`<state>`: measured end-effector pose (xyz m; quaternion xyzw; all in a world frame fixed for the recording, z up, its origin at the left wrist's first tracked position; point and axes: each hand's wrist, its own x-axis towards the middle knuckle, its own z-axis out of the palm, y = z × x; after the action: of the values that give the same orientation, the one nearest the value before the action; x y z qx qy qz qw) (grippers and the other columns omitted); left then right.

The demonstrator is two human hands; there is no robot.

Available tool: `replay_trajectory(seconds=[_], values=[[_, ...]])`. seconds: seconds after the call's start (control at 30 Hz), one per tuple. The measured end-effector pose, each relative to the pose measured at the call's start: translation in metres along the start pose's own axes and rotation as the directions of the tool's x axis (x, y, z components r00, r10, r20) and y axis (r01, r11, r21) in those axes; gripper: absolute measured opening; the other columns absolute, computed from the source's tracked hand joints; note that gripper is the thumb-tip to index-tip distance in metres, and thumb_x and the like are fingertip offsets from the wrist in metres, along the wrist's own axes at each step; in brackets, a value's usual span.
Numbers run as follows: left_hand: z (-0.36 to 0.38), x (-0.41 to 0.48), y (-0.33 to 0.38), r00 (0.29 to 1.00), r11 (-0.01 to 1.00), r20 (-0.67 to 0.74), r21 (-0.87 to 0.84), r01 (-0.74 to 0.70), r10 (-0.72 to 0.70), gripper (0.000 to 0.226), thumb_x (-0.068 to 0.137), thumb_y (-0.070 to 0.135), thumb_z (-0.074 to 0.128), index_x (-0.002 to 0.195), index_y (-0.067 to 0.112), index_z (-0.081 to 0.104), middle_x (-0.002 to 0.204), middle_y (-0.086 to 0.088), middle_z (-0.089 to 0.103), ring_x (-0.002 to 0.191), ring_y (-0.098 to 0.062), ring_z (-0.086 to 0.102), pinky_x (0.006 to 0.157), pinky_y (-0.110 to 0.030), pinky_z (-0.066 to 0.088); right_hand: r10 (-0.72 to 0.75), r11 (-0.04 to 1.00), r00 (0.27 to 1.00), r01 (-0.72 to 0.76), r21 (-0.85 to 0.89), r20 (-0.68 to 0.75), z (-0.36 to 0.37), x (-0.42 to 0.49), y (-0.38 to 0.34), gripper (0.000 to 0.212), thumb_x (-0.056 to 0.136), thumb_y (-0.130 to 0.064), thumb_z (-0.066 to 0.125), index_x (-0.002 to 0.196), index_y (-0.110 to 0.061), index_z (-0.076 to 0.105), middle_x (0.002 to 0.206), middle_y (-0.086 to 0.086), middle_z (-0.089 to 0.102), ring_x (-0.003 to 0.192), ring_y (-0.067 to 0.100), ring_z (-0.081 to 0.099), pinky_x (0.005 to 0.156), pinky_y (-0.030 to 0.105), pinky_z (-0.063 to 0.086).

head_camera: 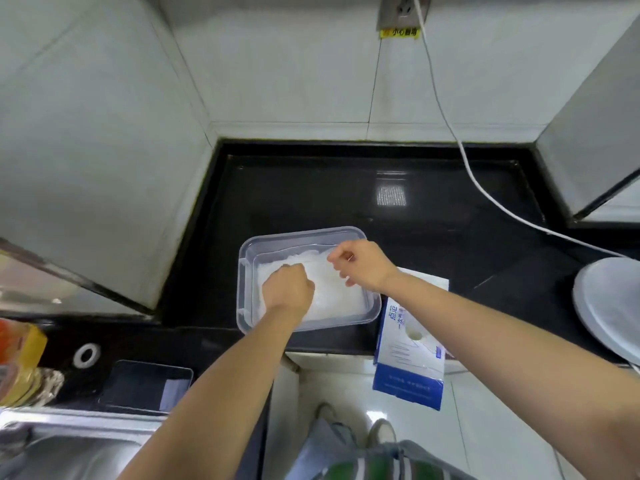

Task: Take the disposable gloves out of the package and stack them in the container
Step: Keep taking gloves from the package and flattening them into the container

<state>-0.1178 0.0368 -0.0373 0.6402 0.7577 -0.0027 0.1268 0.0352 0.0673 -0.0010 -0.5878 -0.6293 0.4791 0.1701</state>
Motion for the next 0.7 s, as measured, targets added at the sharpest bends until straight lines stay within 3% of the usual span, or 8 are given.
replay_trajectory(seconds=[0.07, 0.13, 0.23, 0.33, 0.43, 0.53, 0.63, 0.7], values=[[-0.009, -0.009, 0.019, 0.995, 0.995, -0.1, -0.097, -0.028, 0.019, 0.026, 0.098, 0.03, 0.045, 0.103, 0.017, 0.067, 0.094, -0.003, 0.07, 0.082, -0.018, 0.064, 0.066, -0.025, 0.05, -0.044, 0.999, 0.991, 0.045, 0.007, -0.126, -0.02, -0.011, 0.003, 0.017, 0.094, -0.009, 0.053, 0.089, -0.011, 0.07, 0.074, -0.001, 0.064, 0.063, 0.013, 0.058, 0.062, 0.027, 0.052], [-0.015, -0.022, 0.043, 0.986, 0.978, -0.159, -0.187, -0.088, 0.059, 0.024, 0.099, 0.035, 0.045, 0.101, 0.019, 0.064, 0.089, -0.002, 0.068, 0.078, -0.018, 0.063, 0.062, -0.024, 0.046, -0.058, 0.998, 0.968, 0.059, -0.004, -0.244, -0.041, -0.023, 0.02, 0.017, 0.094, -0.014, 0.056, 0.086, -0.01, 0.07, 0.069, -0.005, 0.064, 0.062, 0.011, 0.058, 0.065, 0.028, 0.051], [-0.016, -0.044, 0.08, 0.968, 0.934, -0.187, -0.284, -0.217, 0.168, 0.024, 0.098, 0.037, 0.046, 0.086, 0.019, 0.057, 0.072, 0.002, 0.059, 0.069, -0.017, 0.059, 0.06, -0.027, 0.042, 0.004, 1.0, 0.932, -0.001, 0.009, -0.363, -0.064, -0.043, 0.052, 0.018, 0.095, -0.02, 0.054, 0.09, -0.011, 0.069, 0.077, -0.004, 0.065, 0.075, 0.014, 0.062, 0.067, 0.027, 0.048], [-0.002, -0.069, 0.112, 0.956, 0.878, -0.122, -0.379, -0.293, 0.266, 0.025, 0.098, 0.037, 0.05, 0.08, 0.02, 0.052, 0.068, 0.006, 0.055, 0.064, -0.013, 0.055, 0.061, -0.024, 0.046, 0.106, 0.994, 0.9, -0.105, 0.027, -0.424, -0.077, -0.063, 0.082, 0.02, 0.097, -0.025, 0.049, 0.096, -0.01, 0.063, 0.091, 0.0, 0.064, 0.081, 0.015, 0.058, 0.065, 0.027, 0.041], [0.025, -0.081, 0.132, 0.957, 0.874, 0.037, -0.42, -0.246, 0.288, 0.017, 0.096, 0.033, 0.054, 0.101, 0.016, 0.055, 0.089, -0.002, 0.066, 0.079, -0.017, 0.063, 0.075, -0.031, 0.055, 0.286, 0.936, 0.909, -0.334, -0.116, -0.304, -0.082, -0.072, 0.108, 0.023, 0.095, -0.025, 0.049, 0.108, -0.008, 0.059, 0.103, 0.006, 0.062, 0.096, 0.025, 0.06, 0.075, 0.031, 0.044], [0.046, -0.084, 0.144, 0.933, 0.893, 0.326, -0.449, 0.01, 0.153, 0.048, 0.094, 0.038, 0.056, 0.126, 0.006, 0.04, 0.117, -0.011, 0.062, 0.104, -0.032, 0.063, 0.087, -0.04, 0.054, 0.471, 0.875, 0.882, -0.467, -0.129, 0.003, -0.073, -0.083, 0.123, 0.028, 0.091, -0.028, 0.057, 0.106, -0.006, 0.065, 0.099, 0.01, 0.068, 0.091, 0.026, 0.065, 0.074, 0.033, 0.05], [0.054, -0.084, 0.147, 0.893, 0.877, 0.442, -0.46, 0.141, 0.089, 0.054, 0.093, 0.044, 0.055, 0.129, 0.007, 0.04, 0.119, -0.013, 0.059, 0.104, -0.034, 0.063, 0.086, -0.043, 0.055, 0.419, 0.903, 0.908, -0.417, -0.103, 0.002, -0.062, -0.088, 0.133, 0.014, 0.091, -0.021, 0.063, 0.089, -0.009, 0.071, 0.087, 0.004, 0.067, 0.082, 0.021, 0.064, 0.073, 0.03, 0.053], [0.06, -0.081, 0.144, 0.882, 0.843, 0.465, -0.503, 0.189, 0.079, 0.049, 0.091, 0.04, 0.057, 0.129, 0.011, 0.047, 0.116, -0.013, 0.063, 0.101, -0.034, 0.064, 0.086, -0.045, 0.056, 0.371, 0.928, 0.928, -0.372, -0.015, -0.042, -0.058, -0.089, 0.135, 0.021, 0.091, -0.009, 0.063, 0.072, -0.014, 0.069, 0.081, -0.001, 0.065, 0.076, 0.015, 0.061, 0.065, 0.024, 0.051]])
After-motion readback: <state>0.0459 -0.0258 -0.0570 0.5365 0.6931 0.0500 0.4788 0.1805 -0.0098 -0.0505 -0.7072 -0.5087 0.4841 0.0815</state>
